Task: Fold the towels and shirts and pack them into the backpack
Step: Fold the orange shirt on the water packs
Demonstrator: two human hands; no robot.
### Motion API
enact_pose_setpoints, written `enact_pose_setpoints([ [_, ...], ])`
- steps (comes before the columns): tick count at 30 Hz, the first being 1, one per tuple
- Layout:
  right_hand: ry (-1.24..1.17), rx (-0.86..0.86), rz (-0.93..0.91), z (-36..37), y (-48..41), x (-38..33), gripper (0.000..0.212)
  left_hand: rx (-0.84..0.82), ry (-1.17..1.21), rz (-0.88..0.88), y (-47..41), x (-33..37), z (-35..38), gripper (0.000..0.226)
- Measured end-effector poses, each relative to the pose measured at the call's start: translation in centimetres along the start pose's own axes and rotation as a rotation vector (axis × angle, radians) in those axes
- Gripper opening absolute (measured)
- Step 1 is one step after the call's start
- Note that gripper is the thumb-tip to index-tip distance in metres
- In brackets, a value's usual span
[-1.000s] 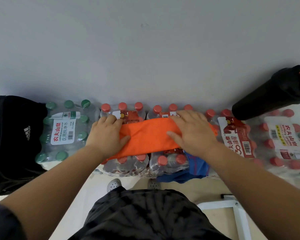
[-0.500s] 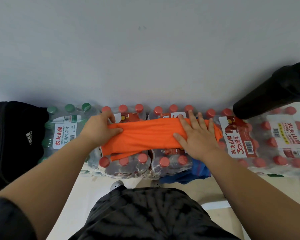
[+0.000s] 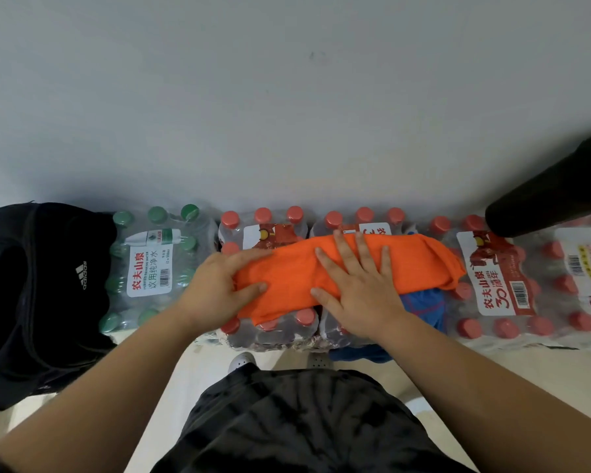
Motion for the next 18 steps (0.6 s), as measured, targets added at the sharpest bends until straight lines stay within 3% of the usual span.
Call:
enact_pose_setpoints([
  [3, -0.002, -0.001, 0.008, -0.2, 0.0, -0.1, 0.078, 0.047, 0.041, 0.029, 0.0, 0.3, 0.6, 0.030],
  [6, -0.011, -0.011, 0.023, -0.5, 0.2, -0.3, 0.079, 0.144, 0.200, -0.013, -0.1, 0.5, 0.8, 0.042],
  [10, -0.029, 0.038, 0.064, -1.6, 0.7, -1.0, 0.080, 0.174, 0.424, -0.136, -0.1, 0.8, -0.3, 0.034],
  [18, 0.025, -0.059, 0.035, -0.5, -0.5, -3.4, 0.079, 0.230, 0.451, -0.256, 0.8, -3.1, -3.9, 0.042],
])
Point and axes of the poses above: each hand's wrist, its own y-axis away from the middle knuckle, its own z-axis out of the palm, x = y × z, the point moved 1 cm from there along -y, towards the middle knuckle, and after that the axes turned 6 degrees about -z, right-handed, at the moved point
